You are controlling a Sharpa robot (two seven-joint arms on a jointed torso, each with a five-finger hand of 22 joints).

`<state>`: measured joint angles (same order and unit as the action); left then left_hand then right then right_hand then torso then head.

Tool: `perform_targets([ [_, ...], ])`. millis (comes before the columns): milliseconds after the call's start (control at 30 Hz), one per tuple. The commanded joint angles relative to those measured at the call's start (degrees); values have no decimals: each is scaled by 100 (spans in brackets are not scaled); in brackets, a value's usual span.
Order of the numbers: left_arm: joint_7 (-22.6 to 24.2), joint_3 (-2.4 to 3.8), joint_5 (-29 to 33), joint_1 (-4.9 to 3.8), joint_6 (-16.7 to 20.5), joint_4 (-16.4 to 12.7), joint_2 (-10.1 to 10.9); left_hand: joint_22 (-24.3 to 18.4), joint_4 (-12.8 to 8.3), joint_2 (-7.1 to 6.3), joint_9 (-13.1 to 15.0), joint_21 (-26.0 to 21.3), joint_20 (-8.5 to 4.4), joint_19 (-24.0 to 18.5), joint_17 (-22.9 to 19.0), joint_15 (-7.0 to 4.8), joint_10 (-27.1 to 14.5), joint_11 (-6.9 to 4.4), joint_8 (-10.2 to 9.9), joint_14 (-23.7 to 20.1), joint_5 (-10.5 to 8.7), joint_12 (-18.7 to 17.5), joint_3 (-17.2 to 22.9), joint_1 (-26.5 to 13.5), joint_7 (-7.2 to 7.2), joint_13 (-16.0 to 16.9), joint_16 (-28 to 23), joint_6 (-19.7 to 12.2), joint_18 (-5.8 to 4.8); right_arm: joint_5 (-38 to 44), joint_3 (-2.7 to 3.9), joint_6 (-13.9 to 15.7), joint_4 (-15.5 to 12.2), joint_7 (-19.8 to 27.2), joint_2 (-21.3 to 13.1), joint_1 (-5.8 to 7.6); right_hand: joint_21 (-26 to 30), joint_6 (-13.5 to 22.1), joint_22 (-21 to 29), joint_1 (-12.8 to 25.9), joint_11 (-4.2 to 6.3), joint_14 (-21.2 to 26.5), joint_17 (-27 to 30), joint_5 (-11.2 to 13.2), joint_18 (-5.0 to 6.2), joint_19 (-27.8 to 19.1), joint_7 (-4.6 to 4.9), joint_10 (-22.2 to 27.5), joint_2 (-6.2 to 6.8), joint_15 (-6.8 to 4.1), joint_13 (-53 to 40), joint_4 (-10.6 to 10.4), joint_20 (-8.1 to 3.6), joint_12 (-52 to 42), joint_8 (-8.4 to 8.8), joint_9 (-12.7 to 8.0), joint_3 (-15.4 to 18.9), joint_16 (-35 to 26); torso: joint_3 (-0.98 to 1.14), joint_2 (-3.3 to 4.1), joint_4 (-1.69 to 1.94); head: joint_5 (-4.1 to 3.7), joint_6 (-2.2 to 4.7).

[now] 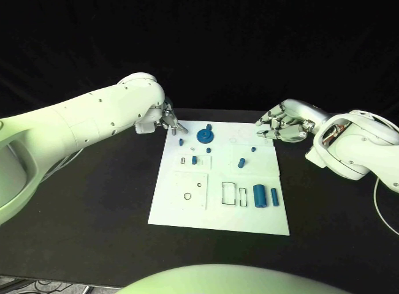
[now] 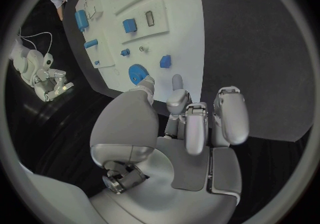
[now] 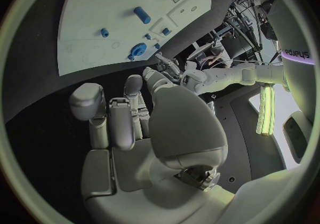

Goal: Assemble the parts on the task board

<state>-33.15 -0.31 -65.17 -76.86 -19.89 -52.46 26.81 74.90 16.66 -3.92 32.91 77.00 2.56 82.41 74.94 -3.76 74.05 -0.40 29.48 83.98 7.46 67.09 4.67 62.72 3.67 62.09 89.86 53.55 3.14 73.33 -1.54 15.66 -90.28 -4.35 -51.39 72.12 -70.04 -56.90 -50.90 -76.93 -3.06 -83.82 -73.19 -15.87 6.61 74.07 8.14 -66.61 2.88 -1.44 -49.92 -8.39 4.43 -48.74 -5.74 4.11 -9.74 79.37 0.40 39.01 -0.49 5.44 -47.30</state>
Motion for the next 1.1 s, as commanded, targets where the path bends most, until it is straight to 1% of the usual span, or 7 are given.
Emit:
perform_targets([
  [33,181,-8,-102,24,-234,62,-46,336,-5,75,10,38,-1,58,1506,-9,38,-3,37,602,-5,31,-43,9,-5,3,14,46,49,15,0,-64,-1,36,9,-5,29,47,4,-21,9,-277,2,-18,57,-42,7,-22,7,-2,-4,-25,7,-9,-23,-7,-2,-19,1,0,1,-3,-7],
  [200,221,-13,-67,51,-291,102,-82,350,-12,108,16,51,-7,68,1506,-15,54,-10,48,602,0,53,-59,34,-12,23,14,50,45,15,0,-65,2,38,14,-6,28,47,1,-23,9,-277,1,-20,56,-40,7,-23,7,-2,-5,-25,7,-11,-23,-7,-3,-19,1,0,0,-5,-5],
  [400,249,-17,-50,76,-398,138,-118,384,-36,175,25,82,-20,90,1506,-28,89,-25,67,602,6,99,-93,149,-27,59,14,63,35,15,0,-66,1,38,17,-7,25,48,-5,-27,9,-277,1,-24,55,-37,7,-25,6,-2,-8,-25,6,-14,-24,-7,-6,-19,3,1,5,-14,-20],
  [567,277,-19,-36,86,-407,146,-139,387,-47,196,29,82,-25,92,1506,-32,98,-30,73,602,7,109,-111,208,-32,65,14,69,35,15,0,-68,0,36,20,-7,25,48,-5,-27,9,-277,1,-24,55,-37,7,-25,6,-2,-8,-25,6,-14,-24,-7,-6,-19,0,-4,5,-19,-24],
  [767,301,-21,-24,97,-429,164,-166,405,-77,257,38,95,-35,102,1506,-40,110,-38,87,602,11,125,-135,355,-40,70,14,79,30,15,0,-69,2,38,26,-8,29,48,2,-35,9,-277,3,-31,56,-40,7,-23,7,-3,-5,-25,6,-13,-24,-8,-12,-21,2,-5,3,-20,-28],
  [933,313,-23,-20,106,-428,191,-189,411,-116,283,45,94,-39,105,1506,-43,109,-40,92,602,13,124,-157,482,-41,61,14,76,29,15,0,-69,1,40,30,-8,29,48,2,-35,9,-277,3,-31,56,-40,7,-23,7,-3,-5,-25,6,-13,-24,-8,-12,-21,1,-4,4,-25,-30],
  [1100,319,-25,-19,113,-401,225,-209,417,-126,318,51,97,-40,108,1506,-44,114,-43,99,602,16,132,-162,539,-44,65,14,83,28,15,0,-69,1,40,31,-8,30,49,3,-44,10,-278,-1,-41,56,-39,7,-29,6,-3,-15,-24,6,-25,-25,-8,-19,-20,4,-1,4,-27,-33],
])
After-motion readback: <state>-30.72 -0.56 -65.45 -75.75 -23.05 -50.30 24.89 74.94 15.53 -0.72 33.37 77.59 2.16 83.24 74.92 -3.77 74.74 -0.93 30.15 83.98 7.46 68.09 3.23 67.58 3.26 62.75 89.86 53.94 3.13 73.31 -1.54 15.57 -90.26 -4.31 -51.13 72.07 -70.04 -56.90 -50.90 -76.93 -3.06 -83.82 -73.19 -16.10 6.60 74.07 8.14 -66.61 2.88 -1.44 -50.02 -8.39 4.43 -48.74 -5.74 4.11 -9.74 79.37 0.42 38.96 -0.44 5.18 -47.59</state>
